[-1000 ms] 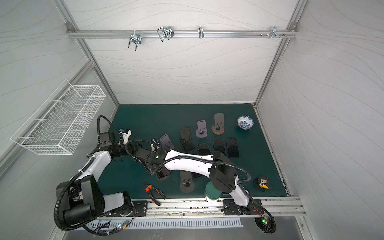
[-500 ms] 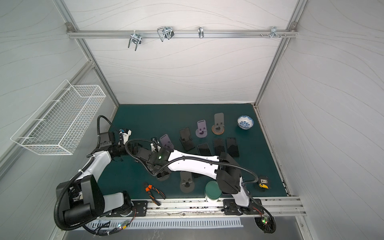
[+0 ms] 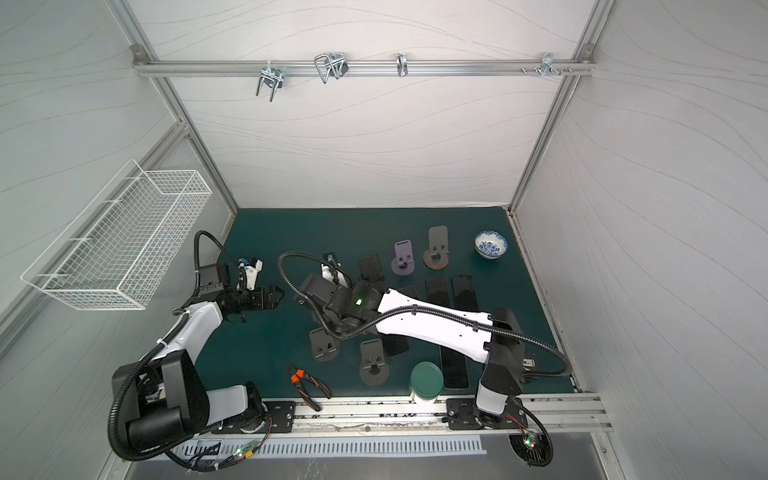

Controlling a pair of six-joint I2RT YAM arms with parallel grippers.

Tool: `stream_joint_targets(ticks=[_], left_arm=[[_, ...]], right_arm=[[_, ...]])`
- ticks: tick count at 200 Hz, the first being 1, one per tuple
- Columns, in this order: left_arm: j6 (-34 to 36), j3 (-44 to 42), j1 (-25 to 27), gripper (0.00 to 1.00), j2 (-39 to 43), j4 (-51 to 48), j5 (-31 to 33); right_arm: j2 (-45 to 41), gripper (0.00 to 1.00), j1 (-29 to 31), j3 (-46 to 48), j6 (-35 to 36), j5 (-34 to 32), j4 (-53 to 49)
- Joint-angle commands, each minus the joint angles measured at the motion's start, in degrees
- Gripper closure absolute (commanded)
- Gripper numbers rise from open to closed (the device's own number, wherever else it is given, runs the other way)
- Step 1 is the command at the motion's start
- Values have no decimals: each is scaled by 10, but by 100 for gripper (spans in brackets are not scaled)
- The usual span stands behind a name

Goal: Remove the phone from the phone stand

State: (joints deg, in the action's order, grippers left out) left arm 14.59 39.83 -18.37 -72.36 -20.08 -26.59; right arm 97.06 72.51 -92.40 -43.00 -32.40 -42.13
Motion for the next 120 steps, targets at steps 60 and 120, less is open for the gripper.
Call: stream_joint_targets(ticks=[60,120], left_arm=[[11,18,-3,5,6,0,-9],[10,18,-4,5,4,0,-10]], right_arm=[[9,48,-63,38,29,60,12],[67,49,-76,35,29,102,5]])
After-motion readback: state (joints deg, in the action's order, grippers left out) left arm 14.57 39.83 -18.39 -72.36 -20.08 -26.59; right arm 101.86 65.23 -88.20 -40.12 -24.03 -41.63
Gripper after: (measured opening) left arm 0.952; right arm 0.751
